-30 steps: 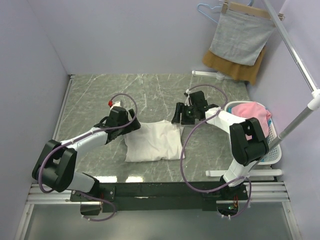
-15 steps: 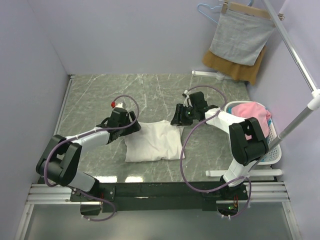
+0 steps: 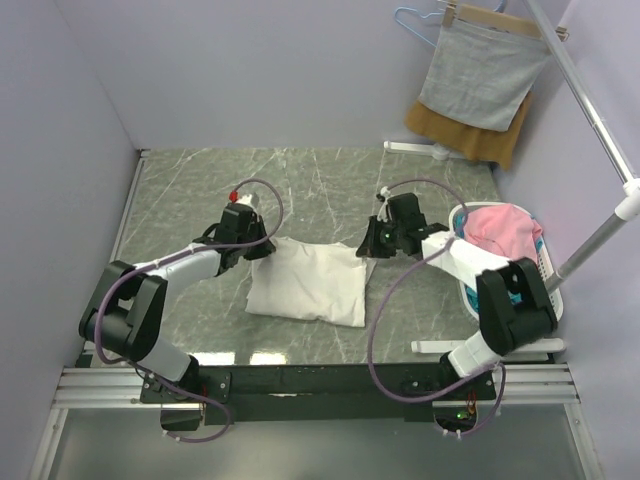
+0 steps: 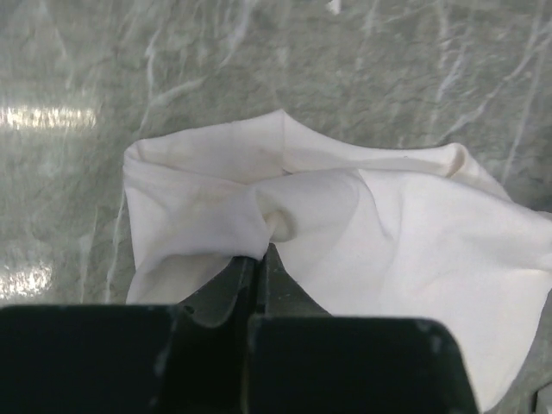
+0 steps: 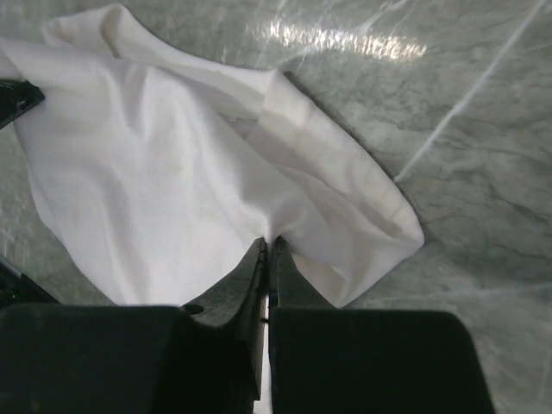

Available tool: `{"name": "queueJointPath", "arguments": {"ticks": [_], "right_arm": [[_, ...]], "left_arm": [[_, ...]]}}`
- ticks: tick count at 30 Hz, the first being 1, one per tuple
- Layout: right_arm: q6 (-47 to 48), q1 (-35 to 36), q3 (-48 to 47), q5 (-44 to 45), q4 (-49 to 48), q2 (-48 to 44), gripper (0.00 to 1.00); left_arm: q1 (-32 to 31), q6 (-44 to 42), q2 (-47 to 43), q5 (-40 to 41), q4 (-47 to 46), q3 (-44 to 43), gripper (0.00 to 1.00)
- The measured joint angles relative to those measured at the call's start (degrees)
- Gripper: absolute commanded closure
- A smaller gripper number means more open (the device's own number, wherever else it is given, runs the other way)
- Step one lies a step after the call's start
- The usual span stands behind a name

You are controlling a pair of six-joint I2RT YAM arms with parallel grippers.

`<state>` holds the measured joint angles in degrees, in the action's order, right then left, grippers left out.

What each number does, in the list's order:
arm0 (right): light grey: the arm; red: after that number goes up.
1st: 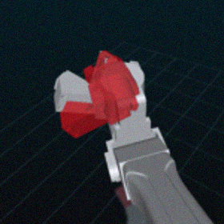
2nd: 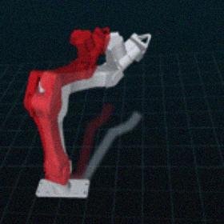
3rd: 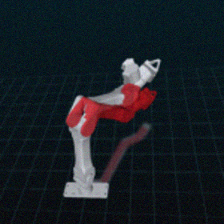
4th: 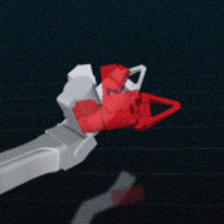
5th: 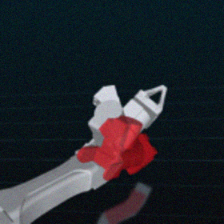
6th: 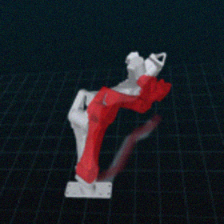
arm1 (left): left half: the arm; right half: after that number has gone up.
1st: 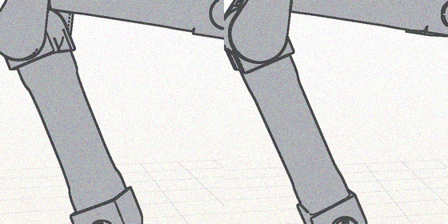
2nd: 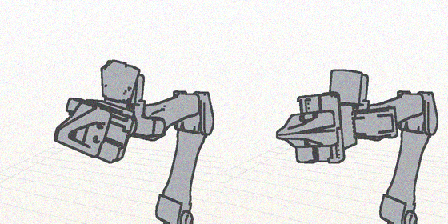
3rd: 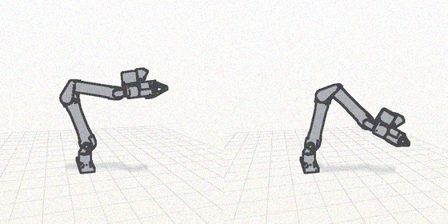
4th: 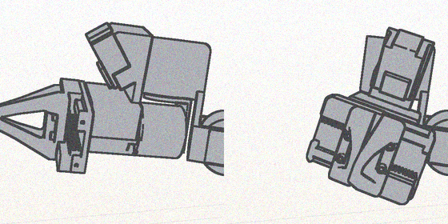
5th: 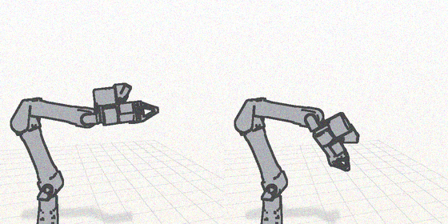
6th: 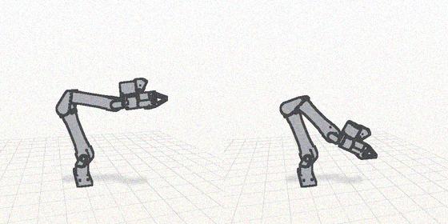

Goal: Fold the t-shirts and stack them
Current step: Smooth out wrinkles on the folded tshirt

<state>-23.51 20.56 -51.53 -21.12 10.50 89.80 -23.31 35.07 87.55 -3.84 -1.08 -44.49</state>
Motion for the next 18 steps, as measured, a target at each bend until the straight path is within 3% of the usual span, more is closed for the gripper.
{"name": "queueJointPath", "arguments": {"ticks": [3,8,9,10,11,13,15,18], "right_arm": [[-0.09,-0.15,0.63,2.54,0.11,-5.49,1.0],[-0.61,-0.96,0.63,5.84,-0.31,-7.13,1.0],[-0.83,-1.25,0.63,6.67,-0.24,-6.62,1.0],[-1.05,-1.49,0.63,7.32,-0.24,-6.01,0.98],[-1.25,-1.66,0.61,8.11,-0.24,-5.05,0.88],[-1.73,-1.9,0.13,10.03,0.09,-2.49,0.66],[-2.25,-2.12,-0.26,12.0,0.22,0.07,0.46],[-2.49,-2.38,-0.31,16.57,0.7,2.12,0.4]], "left_arm": [[0.94,-1.62,-1.09,-1.66,0.44,-1.46,0.99],[3.69,-3.56,-1.2,-4.94,0.24,-3.13,0.98],[4.37,-4.0,-0.7,-5.92,0.2,-3.45,0.93],[4.87,-4.24,0.09,-6.93,0.15,-3.98,0.75],[5.22,-4.46,1.53,-7.61,0.11,-4.85,0.63],[5.53,-5.49,5.2,-8.5,-0.26,-7.08,0.48],[5.79,-5.81,8.63,-8.5,-0.52,-8.74,0.45],[6.14,-6.16,11.63,-7.69,-0.66,-10.14,0.42]]}}
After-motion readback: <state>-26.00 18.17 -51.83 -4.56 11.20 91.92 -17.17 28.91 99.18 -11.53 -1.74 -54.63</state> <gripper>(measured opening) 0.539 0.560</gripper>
